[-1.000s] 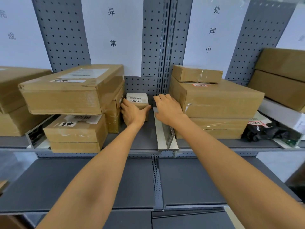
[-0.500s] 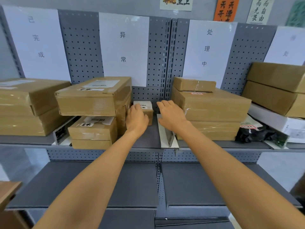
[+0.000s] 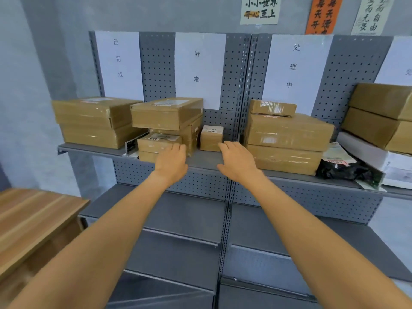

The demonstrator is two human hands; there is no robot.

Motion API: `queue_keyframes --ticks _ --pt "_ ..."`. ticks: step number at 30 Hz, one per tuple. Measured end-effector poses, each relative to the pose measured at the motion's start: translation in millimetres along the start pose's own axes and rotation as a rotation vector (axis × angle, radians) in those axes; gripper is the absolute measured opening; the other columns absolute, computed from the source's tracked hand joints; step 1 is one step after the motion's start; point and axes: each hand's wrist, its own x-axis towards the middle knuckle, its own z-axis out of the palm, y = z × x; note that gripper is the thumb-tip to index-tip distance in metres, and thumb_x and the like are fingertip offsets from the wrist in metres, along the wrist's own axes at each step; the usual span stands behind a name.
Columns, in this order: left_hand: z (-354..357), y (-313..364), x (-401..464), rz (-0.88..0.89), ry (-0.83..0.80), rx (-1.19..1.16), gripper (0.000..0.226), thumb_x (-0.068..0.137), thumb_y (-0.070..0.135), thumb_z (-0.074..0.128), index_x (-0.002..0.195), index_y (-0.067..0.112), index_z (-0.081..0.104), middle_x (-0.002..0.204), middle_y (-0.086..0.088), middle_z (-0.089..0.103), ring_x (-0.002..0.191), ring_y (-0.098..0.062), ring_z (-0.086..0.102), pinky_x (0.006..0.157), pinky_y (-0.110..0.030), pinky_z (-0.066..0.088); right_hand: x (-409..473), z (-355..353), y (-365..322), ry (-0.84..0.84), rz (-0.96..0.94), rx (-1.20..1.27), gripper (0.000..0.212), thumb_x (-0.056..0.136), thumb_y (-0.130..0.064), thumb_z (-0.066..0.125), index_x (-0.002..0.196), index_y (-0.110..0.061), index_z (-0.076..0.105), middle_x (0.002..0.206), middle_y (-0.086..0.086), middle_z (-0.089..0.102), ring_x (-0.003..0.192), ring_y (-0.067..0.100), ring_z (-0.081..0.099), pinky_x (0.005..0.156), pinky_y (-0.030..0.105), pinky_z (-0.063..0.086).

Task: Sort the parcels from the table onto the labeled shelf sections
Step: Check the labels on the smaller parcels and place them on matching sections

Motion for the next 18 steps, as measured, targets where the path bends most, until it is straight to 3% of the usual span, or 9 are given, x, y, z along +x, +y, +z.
queue_keyframes --ticks 3,9,14,18 --pt "-13.1 -12.7 -46.8 -0.055 -0.022 0.069 0.034 0.091 0.018 0.056 0.121 0.004 0.048 0.124 -0.013 0.050 0.112 -0.031 0.049 0.077 -0.032 0.033 -23.3 -4.5 -22.4 -0.024 -0.063 0.024 0.058 0.093 -0.025 0.056 0.144 -0.006 0.035 0.146 0.011 0.041 0.135 0.028 0.036 0.111 0.034 0.030" --pt "-54.4 -72.9 -121.2 -0.203 0.007 0.123 0.045 0.088 0.015 0.057 0.131 0.003 0.046 0.129 -0.015 0.053 0.120 -0.032 0.047 0.097 -0.036 0.037 -25.1 -26.3 -109.4 0.033 -0.234 0.091 0.051 0.089 -0.019 0.057 0.136 -0.004 0.044 0.138 0.012 0.049 0.129 0.028 0.042 0.108 0.033 0.033" --pt "-96.9 -138.1 -184.9 -0.361 0.022 0.197 0.049 0.089 0.013 0.056 0.135 0.002 0.043 0.134 -0.016 0.050 0.126 -0.034 0.043 0.100 -0.038 0.035 -23.0 -44.7 -204.8 0.067 -0.377 0.185 0.056 0.091 -0.019 0.056 0.142 -0.006 0.038 0.142 0.011 0.044 0.131 0.028 0.039 0.104 0.033 0.034" --pt "-114.7 -203.0 -249.4 -0.463 0.019 0.261 0.042 0.086 0.012 0.055 0.126 0.002 0.049 0.125 -0.016 0.054 0.118 -0.035 0.048 0.096 -0.038 0.038 -24.8 -45.6 -283.1 0.057 -0.487 0.225 0.053 0.091 -0.020 0.056 0.140 -0.006 0.040 0.140 0.011 0.045 0.130 0.028 0.039 0.105 0.033 0.032"
